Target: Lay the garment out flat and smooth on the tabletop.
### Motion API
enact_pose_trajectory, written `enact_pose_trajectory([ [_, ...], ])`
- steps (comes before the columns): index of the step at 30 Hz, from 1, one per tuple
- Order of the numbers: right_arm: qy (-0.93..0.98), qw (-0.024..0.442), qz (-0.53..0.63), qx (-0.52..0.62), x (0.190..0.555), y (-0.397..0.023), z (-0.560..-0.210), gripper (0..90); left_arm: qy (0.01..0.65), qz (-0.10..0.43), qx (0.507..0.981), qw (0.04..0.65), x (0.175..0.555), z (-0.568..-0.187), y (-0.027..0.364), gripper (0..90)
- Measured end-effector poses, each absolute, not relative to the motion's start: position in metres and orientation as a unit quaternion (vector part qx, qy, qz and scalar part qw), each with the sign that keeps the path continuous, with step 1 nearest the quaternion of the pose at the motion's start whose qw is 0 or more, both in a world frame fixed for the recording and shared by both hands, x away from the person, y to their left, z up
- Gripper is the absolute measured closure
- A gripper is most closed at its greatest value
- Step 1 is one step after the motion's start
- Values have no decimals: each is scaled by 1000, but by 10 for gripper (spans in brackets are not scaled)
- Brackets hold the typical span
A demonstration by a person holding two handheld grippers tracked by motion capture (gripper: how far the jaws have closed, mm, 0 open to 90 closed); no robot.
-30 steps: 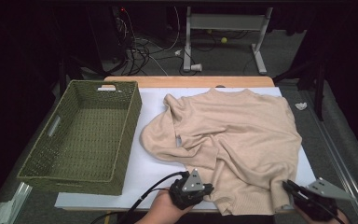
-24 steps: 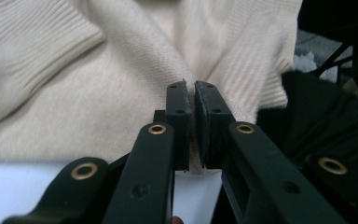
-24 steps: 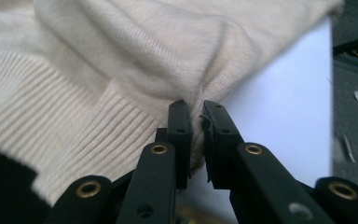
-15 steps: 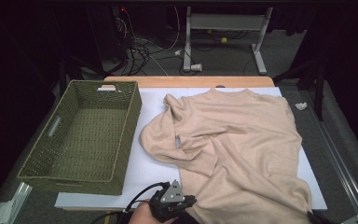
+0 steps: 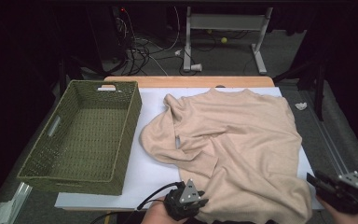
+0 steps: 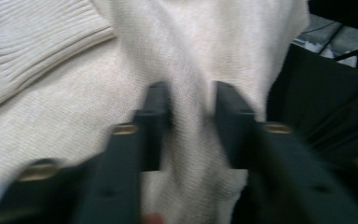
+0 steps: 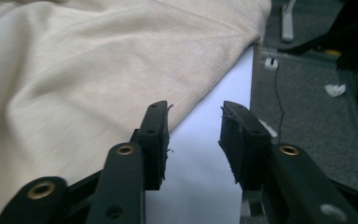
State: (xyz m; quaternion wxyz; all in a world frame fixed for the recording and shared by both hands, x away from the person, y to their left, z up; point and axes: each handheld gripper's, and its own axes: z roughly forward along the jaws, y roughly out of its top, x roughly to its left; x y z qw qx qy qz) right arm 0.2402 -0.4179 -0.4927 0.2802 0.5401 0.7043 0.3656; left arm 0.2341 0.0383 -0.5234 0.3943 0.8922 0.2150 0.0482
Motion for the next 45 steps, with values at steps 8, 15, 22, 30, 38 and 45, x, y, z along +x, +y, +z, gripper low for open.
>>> enact_pose_trajectory([
  [8,722,258,349,539,280,-404,-505,569,221,54,891,392,222,-521,60,807],
  [15,733,244,329,543,291,-396,-511,606,238,63,885,395,209,-518,80,799],
  [22,734,263,338,528,280,-410,-507,884,262,76,869,413,210,-513,88,538],
  [30,698,301,333,558,260,-438,-506,688,296,91,857,412,235,-517,92,374],
  [38,705,271,359,548,221,-427,-505,543,277,90,879,377,247,-525,80,420],
  [45,721,255,338,548,203,-417,-515,560,285,72,876,383,253,-523,78,782],
])
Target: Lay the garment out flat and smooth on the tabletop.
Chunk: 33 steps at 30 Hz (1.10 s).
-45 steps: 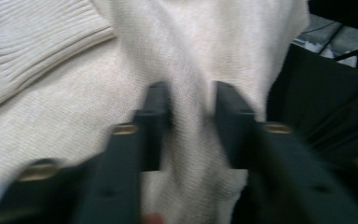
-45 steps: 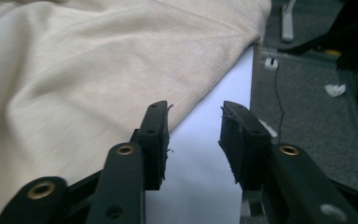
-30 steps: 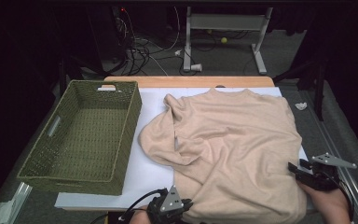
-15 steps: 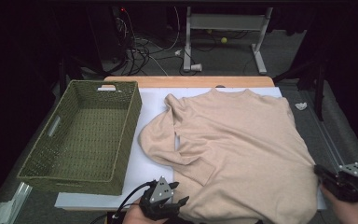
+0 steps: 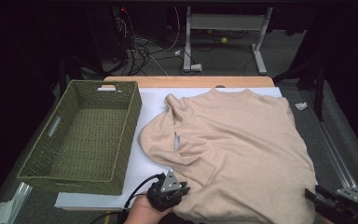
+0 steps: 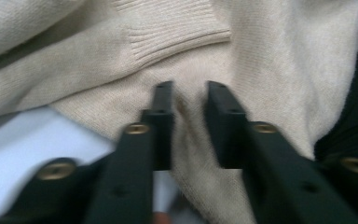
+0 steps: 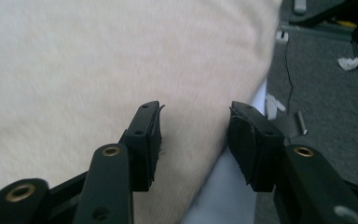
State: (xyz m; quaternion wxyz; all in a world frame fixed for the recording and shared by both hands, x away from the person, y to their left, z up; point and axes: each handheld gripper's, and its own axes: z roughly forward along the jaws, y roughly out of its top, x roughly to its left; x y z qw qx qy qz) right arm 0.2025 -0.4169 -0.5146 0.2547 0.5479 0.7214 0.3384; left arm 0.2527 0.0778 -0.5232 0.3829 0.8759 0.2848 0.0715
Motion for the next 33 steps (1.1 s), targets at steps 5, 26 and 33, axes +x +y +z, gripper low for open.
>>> enact_pose_trajectory([
  [5,720,249,348,546,201,-421,-515,815,281,74,877,381,251,-522,77,823],
  [26,718,272,340,543,177,-431,-507,887,258,58,885,383,219,-520,83,820],
  [33,720,265,359,531,182,-426,-503,610,269,59,868,414,225,-513,82,649],
])
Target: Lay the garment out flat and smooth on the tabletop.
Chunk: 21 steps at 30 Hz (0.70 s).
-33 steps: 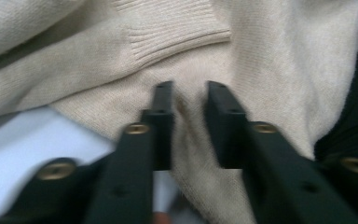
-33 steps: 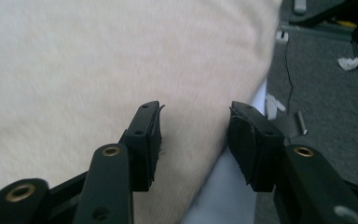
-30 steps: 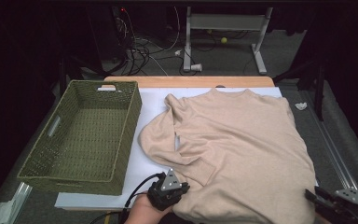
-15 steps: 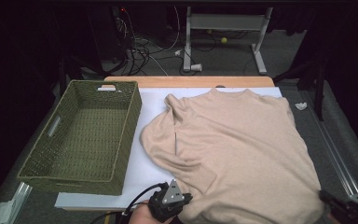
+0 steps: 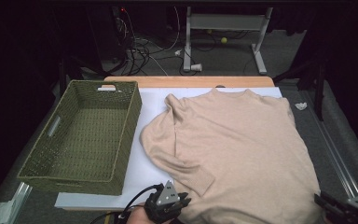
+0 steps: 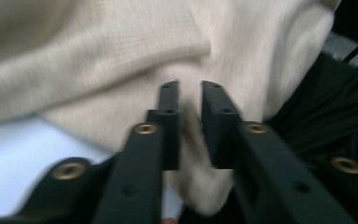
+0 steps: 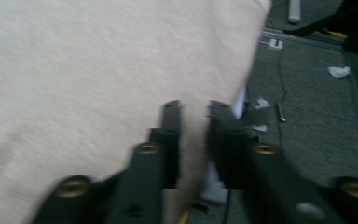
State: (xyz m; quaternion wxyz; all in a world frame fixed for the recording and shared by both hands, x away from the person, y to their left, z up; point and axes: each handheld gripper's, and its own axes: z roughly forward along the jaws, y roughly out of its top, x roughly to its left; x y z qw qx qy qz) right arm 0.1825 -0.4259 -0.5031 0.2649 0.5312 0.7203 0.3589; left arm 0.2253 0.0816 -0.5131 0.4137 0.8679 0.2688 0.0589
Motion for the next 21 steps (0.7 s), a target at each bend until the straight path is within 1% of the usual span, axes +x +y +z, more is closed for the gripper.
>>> enact_pose_trajectory([
  [4,716,272,377,520,189,-419,-498,395,282,74,855,430,235,-509,81,413],
  [7,712,264,404,510,200,-414,-494,262,297,56,849,434,247,-507,81,254],
  [8,710,266,410,507,204,-411,-492,218,299,55,848,434,251,-506,82,211],
  [9,708,269,416,504,207,-407,-490,169,302,56,845,437,255,-505,82,191],
  [10,707,271,421,500,211,-404,-489,130,307,58,841,442,260,-504,81,190],
  [11,707,272,425,495,216,-398,-487,94,312,59,838,444,264,-503,80,164],
  [12,713,264,429,487,221,-393,-485,6,314,60,837,443,267,-502,77,133],
  [13,719,255,433,481,227,-388,-484,0,314,65,840,437,271,-502,75,117],
  [14,721,255,435,475,231,-383,-484,0,315,60,844,429,275,-503,72,83],
  [15,724,256,434,471,236,-377,-483,0,315,48,846,428,279,-505,71,41],
  [16,726,256,433,469,241,-372,-482,0,319,42,843,431,280,-506,72,22],
  [21,741,255,433,446,261,-346,-477,0,327,65,840,429,276,-508,86,22],
])
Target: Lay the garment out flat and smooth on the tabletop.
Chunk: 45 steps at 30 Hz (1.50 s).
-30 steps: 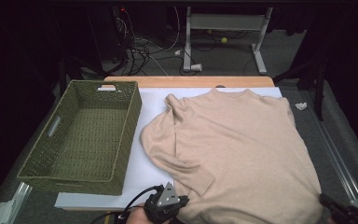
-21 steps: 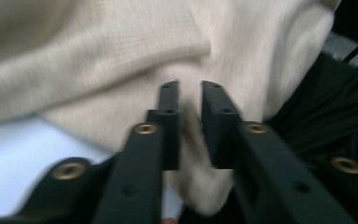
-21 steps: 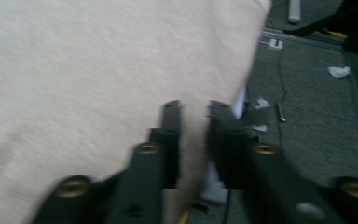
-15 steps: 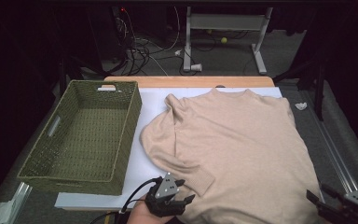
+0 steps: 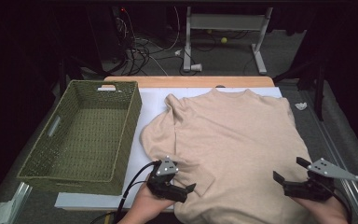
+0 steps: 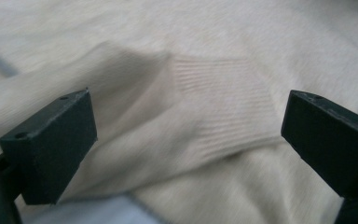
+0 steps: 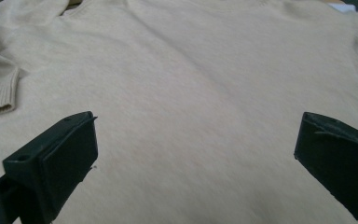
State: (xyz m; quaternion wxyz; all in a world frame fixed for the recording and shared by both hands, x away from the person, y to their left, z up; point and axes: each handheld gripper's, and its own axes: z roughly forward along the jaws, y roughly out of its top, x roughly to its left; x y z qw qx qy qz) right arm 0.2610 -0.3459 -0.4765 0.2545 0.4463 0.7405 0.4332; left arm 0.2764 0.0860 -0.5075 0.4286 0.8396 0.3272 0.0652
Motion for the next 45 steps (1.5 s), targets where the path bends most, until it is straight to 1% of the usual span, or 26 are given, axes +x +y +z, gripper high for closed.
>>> enact_pose_trajectory([
  [3,744,252,435,440,268,-337,-475,0,350,62,829,433,278,-508,102,22],
  [6,756,245,436,423,279,-320,-474,0,362,61,823,433,278,-510,110,23],
  [11,777,234,438,387,296,-284,-473,0,355,89,831,419,270,-512,113,31],
  [13,786,234,436,371,303,-270,-475,0,340,102,837,417,265,-512,112,116],
  [17,787,225,448,359,306,-253,-483,0,332,91,842,416,263,-514,105,196],
  [19,795,217,443,353,305,-248,-488,0,329,87,844,415,264,-514,100,198],
  [23,799,208,442,351,305,-246,-493,0,316,78,857,401,271,-514,77,197],
  [27,796,205,448,351,303,-247,-494,0,330,71,866,369,282,-517,61,199],
  [29,794,200,455,351,299,-250,-495,0,333,77,866,364,281,-516,61,266],
  [31,793,200,454,352,296,-253,-495,0,328,81,867,367,279,-517,65,415],
  [33,792,203,453,356,296,-256,-495,0,324,88,865,374,278,-519,67,539],
  [36,789,205,453,362,295,-258,-495,0,322,98,862,379,277,-520,69,674],
  [37,788,206,453,363,295,-259,-495,1,323,96,860,383,278,-520,70,706],
  [40,789,207,451,362,293,-259,-495,1,321,96,854,398,277,-519,74,751],
  [43,788,207,453,362,293,-259,-495,1,319,94,849,412,276,-514,77,755],
  [45,786,207,454,365,292,-260,-495,2,311,102,846,420,272,-507,79,755],
])
